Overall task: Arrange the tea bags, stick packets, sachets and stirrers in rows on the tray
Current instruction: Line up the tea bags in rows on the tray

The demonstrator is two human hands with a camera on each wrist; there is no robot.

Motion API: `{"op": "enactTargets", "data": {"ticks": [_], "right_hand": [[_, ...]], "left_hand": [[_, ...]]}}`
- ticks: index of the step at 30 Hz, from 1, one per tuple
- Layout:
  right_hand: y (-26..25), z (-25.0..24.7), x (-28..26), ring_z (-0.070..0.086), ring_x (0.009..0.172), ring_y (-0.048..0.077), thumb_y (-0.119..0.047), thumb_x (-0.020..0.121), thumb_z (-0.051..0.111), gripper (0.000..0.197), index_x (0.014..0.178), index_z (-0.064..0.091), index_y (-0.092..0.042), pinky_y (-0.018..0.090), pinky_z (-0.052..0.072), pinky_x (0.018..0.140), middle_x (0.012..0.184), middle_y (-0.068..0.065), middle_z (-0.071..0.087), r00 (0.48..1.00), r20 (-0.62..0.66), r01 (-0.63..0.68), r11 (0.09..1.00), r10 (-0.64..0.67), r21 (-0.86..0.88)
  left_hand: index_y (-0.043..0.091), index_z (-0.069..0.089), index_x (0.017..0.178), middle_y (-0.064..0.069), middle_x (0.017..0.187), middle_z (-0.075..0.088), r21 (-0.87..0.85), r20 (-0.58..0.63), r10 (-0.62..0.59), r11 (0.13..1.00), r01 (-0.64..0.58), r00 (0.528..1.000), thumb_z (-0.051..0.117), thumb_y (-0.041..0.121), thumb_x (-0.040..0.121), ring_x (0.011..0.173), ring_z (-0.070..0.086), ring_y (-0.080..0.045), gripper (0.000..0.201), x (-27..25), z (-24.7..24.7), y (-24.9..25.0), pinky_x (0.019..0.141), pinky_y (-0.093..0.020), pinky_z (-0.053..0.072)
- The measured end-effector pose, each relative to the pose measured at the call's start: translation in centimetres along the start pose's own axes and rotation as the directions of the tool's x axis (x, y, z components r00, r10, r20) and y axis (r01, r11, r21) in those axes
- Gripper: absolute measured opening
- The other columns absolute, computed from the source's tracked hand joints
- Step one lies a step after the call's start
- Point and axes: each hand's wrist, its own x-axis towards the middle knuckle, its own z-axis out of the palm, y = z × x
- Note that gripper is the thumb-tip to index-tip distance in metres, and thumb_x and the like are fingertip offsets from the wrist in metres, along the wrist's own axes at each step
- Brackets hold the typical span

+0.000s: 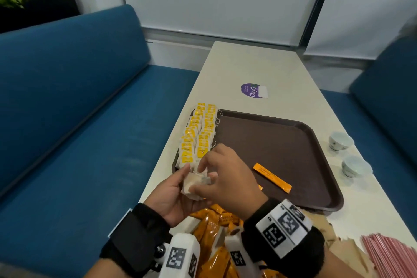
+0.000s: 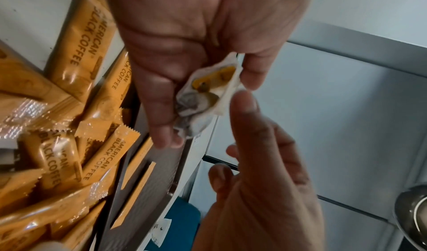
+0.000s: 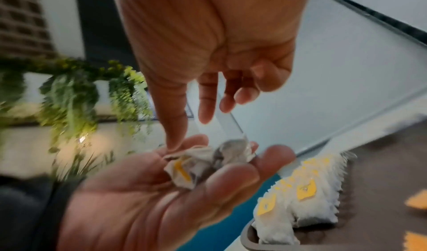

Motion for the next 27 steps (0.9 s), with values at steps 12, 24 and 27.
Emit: {"op": "enactTargets", "data": {"ticks": [12, 24, 27], "right_hand": [[0.8, 2.1, 0.2, 0.059, 0.083, 0.010, -0.026, 0.081, 0.071, 0.010, 0.089, 0.070, -0.022, 0.025, 0.052, 0.072, 0.089, -0.006, 0.062, 0.983, 0.121, -0.154, 0.975, 0.135, 0.163], [4.4, 0.2, 3.8, 0.053, 0.060, 0.007, -0.016, 0.092, 0.058, 0.013, 0.080, 0.062, -0.017, 0.020, 0.044, 0.058, 0.074, -0.001, 0.061, 0.898, 0.044, -0.397, 0.762, 0.438, 0.512], [5.4, -0.2, 5.6, 0.054, 0.058, 0.011, -0.013, 0.095, 0.054, 0.016, 0.079, 0.057, -0.016, 0.017, 0.041, 0.045, 0.075, 0.003, 0.059, 0.851, 0.155, -0.520, 0.763, 0.502, 0.385]], "left_hand": [[0.010, 0.057, 0.120, -0.016, 0.090, 0.071, -0.016, -0.031, 0.041, 0.999, -0.042, 0.999, 0.029, 0.038, 0.099, 0.060, 0.069, -0.022, 0.045, 0.8, -1.1, -0.8, 0.052, -0.034, 0.058], [0.001, 0.056, 0.117, -0.017, 0.088, 0.067, 0.071, -0.219, 0.092, 0.994, -0.078, 0.971, 0.051, 0.016, 0.090, 0.059, 0.068, -0.020, 0.032, 2.6, -1.6, -0.3, 0.045, -0.024, 0.054], [0.002, 0.052, 0.122, -0.017, 0.080, 0.070, 0.063, -0.254, 0.099, 0.994, -0.086, 0.962, 0.049, 0.015, 0.093, 0.061, 0.070, -0.021, 0.031, 3.2, -1.7, -0.3, 0.044, -0.023, 0.054]]}}
